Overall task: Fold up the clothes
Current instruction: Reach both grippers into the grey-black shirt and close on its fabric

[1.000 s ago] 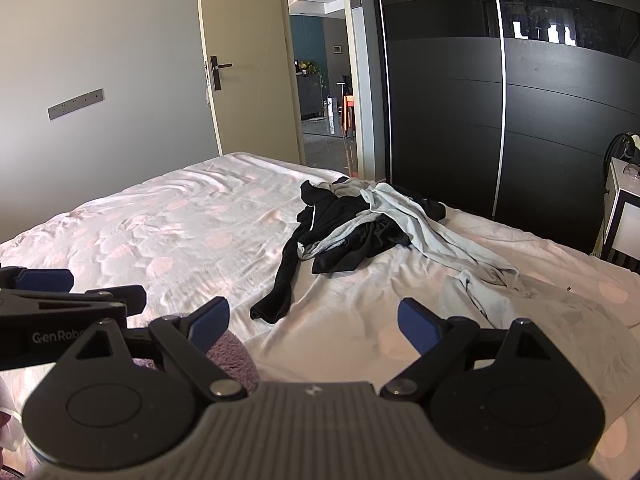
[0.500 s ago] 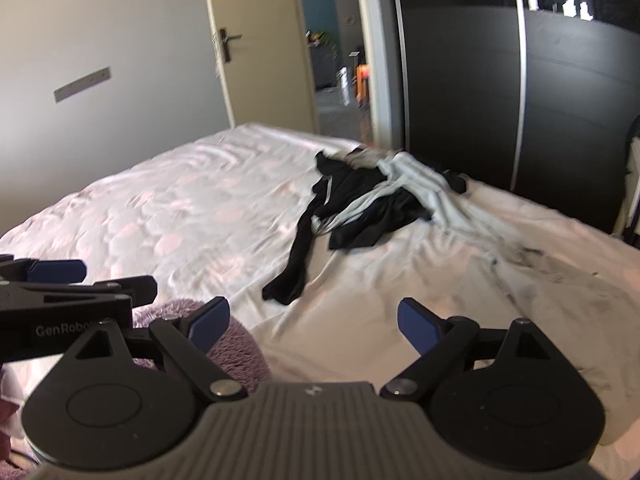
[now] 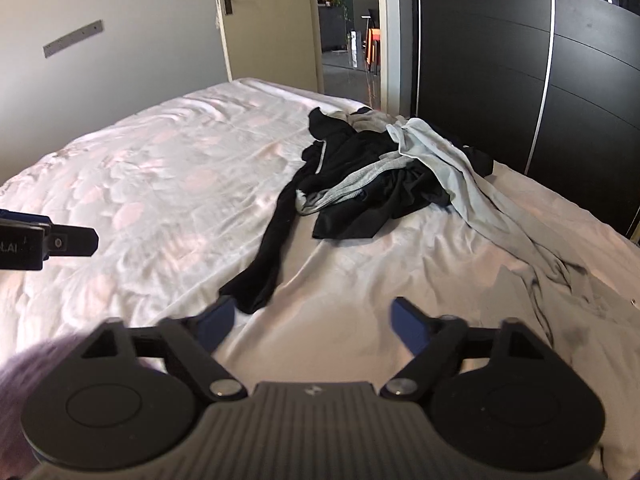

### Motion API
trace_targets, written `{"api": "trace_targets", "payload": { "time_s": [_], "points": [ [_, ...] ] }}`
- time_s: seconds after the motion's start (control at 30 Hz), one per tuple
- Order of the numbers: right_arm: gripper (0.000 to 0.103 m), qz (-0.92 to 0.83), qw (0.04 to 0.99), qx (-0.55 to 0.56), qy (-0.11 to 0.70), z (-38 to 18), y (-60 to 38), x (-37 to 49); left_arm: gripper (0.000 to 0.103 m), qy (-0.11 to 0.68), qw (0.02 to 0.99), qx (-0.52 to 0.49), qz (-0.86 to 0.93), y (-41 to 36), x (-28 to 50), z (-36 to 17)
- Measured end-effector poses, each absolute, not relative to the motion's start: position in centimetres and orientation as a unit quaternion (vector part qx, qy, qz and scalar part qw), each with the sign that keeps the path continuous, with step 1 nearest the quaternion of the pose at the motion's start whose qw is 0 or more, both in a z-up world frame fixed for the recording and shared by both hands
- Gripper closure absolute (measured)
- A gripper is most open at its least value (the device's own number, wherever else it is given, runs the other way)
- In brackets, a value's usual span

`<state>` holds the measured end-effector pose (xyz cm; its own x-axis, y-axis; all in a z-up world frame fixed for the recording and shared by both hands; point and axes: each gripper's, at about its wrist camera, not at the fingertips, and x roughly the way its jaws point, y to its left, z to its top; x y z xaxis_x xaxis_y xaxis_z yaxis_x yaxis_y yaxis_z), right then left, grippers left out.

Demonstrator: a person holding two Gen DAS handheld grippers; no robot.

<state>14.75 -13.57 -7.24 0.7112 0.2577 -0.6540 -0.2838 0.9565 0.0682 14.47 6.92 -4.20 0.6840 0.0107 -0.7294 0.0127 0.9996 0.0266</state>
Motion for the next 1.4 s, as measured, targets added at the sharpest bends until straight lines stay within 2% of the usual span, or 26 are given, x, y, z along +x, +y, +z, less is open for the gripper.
{"api": "trace_targets", "payload": {
  "time_s": [0.07,0.13,0.27,0.33,0.37,0.57,0.83,0.93,0.97,1.0,1.07,1.13,1.4],
  "points": [
    [0.035,0.145,0.922,-0.016,0.358,-7.9,-13.5,16.8,0.039,0.408,0.913,0.015,-0.012,6.7,16.7,-5.1],
    [0.036,0.145,0.919,-0.010,0.366,-8.6,-13.4,19.0,0.039,0.416,0.909,0.016,-0.027,6.3,19.0,-6.2],
    [0.047,0.139,0.916,-0.017,0.376,-10.1,-13.0,23.1,0.040,0.441,0.896,0.004,-0.056,5.8,23.6,-8.9],
    [0.049,0.138,0.915,-0.020,0.379,-10.7,-12.7,25.0,0.047,0.458,0.887,-0.004,-0.068,5.6,25.8,-10.5],
    [0.050,0.140,0.915,-0.026,0.379,-11.0,-12.5,26.0,0.052,0.467,0.881,-0.009,-0.073,5.5,27.0,-11.4],
    [0.050,0.156,0.913,-0.065,0.371,-12.8,-10.4,32.2,0.057,0.499,0.862,-0.032,-0.079,6.0,32.6,-15.7],
    [0.050,0.174,0.911,-0.015,0.373,-13.7,-8.4,39.3,0.065,0.495,0.861,-0.068,-0.089,7.5,36.9,-17.7],
    [0.050,0.181,0.905,-0.005,0.385,-14.6,-7.2,41.0,0.073,0.495,0.860,-0.085,-0.089,8.1,37.5,-17.9],
    [0.052,0.181,0.903,-0.003,0.390,-15.0,-6.9,41.5,0.081,0.494,0.860,-0.087,-0.091,8.1,37.6,-17.9],
    [0.054,0.176,0.902,-0.006,0.394,-15.3,-6.5,41.7,0.088,0.494,0.860,-0.089,-0.094,8.1,37.7,-17.8],
    [0.082,0.165,0.904,-0.017,0.394,-15.5,-6.0,41.9,0.097,0.493,0.860,-0.090,-0.096,8.0,37.7,-17.6],
    [0.095,0.161,0.907,-0.022,0.389,-15.1,-5.8,41.6,0.099,0.484,0.867,-0.088,-0.085,8.0,37.5,-17.0],
    [0.098,0.229,0.916,-0.037,0.327,-8.6,-4.4,36.9,0.100,0.394,0.913,-0.106,-0.025,11.4,33.1,-9.5]
  ]
}}
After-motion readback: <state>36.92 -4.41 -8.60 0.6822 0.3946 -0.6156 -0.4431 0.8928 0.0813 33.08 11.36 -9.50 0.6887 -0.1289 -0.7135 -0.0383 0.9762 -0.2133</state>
